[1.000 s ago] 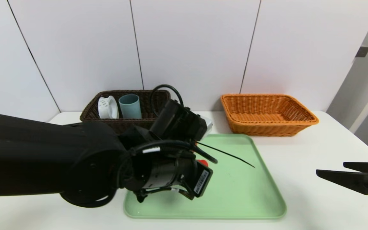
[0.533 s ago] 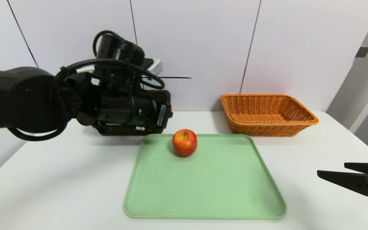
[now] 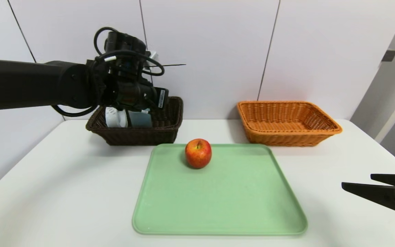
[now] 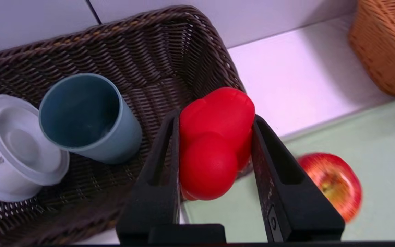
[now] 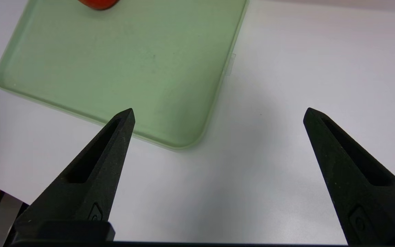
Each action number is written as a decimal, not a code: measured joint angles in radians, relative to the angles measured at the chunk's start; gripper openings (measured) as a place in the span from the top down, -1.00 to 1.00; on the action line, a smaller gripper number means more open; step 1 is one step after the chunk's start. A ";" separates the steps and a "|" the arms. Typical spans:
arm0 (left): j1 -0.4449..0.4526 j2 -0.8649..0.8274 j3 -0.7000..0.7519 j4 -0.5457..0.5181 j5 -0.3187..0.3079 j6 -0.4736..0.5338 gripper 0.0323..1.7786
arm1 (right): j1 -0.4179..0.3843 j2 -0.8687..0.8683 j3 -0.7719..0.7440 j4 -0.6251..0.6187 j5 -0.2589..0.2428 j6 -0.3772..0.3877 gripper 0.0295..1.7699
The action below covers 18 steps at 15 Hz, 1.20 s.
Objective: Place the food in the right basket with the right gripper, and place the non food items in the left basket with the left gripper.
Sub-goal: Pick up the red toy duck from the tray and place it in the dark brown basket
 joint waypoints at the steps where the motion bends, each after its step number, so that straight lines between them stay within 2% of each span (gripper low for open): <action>1: 0.014 0.035 -0.030 0.001 0.000 0.000 0.31 | 0.000 -0.001 0.001 0.000 0.000 0.001 -0.92; 7: 0.063 0.227 -0.183 0.014 0.000 -0.002 0.31 | -0.001 -0.002 0.001 0.002 -0.002 0.001 -0.92; 10: 0.073 0.285 -0.241 0.071 -0.001 -0.003 0.31 | -0.001 -0.002 0.003 0.002 -0.001 0.001 -0.92; 14: 0.081 0.332 -0.283 0.076 -0.002 -0.003 0.31 | -0.001 -0.001 0.003 0.002 -0.001 0.001 -0.92; 18: 0.081 0.343 -0.293 0.090 -0.003 -0.005 -0.14 | -0.001 -0.001 0.003 0.002 -0.001 0.001 -0.92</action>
